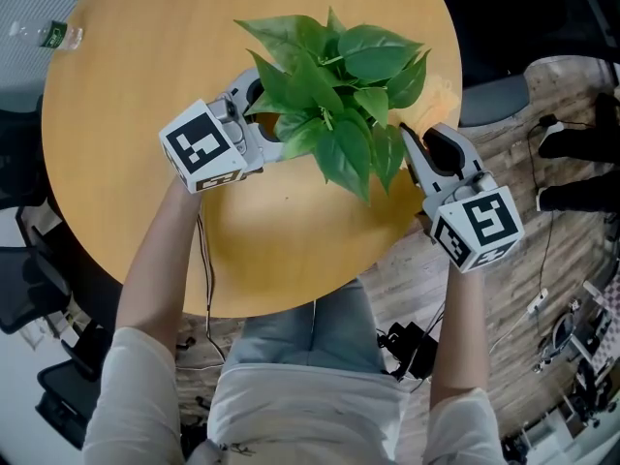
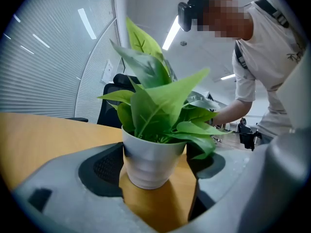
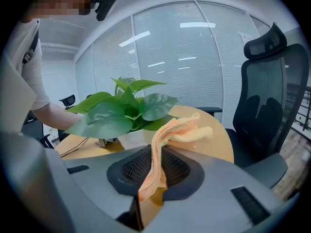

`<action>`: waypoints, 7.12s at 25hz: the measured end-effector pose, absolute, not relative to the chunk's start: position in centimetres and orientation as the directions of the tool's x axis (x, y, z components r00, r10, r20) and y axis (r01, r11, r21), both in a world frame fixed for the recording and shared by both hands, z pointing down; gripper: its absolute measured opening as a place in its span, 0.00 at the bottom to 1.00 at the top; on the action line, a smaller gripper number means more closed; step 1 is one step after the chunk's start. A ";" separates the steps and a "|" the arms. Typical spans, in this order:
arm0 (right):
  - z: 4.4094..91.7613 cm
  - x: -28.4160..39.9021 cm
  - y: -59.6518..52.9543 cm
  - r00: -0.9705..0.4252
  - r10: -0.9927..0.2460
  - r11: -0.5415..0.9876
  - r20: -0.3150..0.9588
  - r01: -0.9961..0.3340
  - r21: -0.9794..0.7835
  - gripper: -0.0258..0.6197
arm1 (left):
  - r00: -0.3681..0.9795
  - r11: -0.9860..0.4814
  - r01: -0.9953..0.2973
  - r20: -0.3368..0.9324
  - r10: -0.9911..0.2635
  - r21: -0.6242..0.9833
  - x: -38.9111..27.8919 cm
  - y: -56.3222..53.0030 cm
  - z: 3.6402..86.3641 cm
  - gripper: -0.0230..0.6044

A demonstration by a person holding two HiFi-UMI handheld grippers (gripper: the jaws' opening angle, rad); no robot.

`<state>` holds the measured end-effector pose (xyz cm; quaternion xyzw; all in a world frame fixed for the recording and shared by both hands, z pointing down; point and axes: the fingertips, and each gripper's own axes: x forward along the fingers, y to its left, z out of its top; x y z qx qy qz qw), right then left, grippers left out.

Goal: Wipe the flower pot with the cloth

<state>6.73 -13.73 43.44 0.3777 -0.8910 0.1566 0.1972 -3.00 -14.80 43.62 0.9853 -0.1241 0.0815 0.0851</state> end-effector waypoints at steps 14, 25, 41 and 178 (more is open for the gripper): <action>44.3 3.6 -13.9 -0.662 -0.560 0.749 0.497 -0.662 -0.038 0.13 | 0.918 -0.913 -0.380 0.183 -0.353 0.146 -2.7 -14.3 43.6 0.70; 44.5 3.7 -13.0 -0.666 -0.557 0.744 0.496 -0.666 -0.058 0.13 | 0.862 -0.853 -0.498 0.198 -0.467 0.154 -2.2 -14.1 43.8 0.70; 44.8 3.7 -10.6 -0.683 -0.541 0.750 0.490 -0.656 -0.086 0.13 | 0.736 -0.726 -0.669 0.273 -0.619 0.158 -1.2 -13.4 43.7 0.69; 45.9 3.6 -6.6 -0.692 -0.519 0.751 0.503 -0.649 -0.118 0.13 | 0.600 -0.594 -0.793 0.337 -0.726 0.134 -0.5 -10.3 44.1 0.78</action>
